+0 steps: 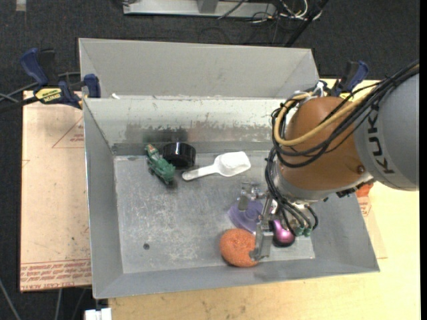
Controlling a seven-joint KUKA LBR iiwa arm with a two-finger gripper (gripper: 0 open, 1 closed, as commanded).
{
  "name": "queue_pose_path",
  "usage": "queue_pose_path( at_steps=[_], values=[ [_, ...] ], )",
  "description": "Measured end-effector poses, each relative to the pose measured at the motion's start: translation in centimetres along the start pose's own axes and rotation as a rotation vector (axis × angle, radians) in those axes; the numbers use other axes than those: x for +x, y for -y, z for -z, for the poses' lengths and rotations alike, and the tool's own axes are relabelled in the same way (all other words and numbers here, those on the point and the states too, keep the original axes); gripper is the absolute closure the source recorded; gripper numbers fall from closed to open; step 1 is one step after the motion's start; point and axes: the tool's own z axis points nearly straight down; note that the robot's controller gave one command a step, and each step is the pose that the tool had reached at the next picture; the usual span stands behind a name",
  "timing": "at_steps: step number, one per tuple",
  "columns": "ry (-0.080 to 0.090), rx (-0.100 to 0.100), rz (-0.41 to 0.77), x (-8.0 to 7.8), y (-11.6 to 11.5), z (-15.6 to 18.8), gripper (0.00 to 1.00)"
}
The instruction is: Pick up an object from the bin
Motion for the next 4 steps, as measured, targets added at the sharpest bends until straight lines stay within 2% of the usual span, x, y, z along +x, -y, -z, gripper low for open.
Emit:
queue_pose_path(
  at_steps=[1, 2, 3, 4],
  values=[
    [0.007, 0.000, -0.001, -0.2, 0.0, 0.4, 0.00],
    [0.010, 0.000, 0.084, -3.0, 2.6, -5.6, 0.00],
    [0.012, 0.000, 0.276, -7.4, 5.4, -10.8, 0.00],
    [0.020, -0.004, 0.134, -8.3, 6.4, -12.0, 0.00]
  ],
)
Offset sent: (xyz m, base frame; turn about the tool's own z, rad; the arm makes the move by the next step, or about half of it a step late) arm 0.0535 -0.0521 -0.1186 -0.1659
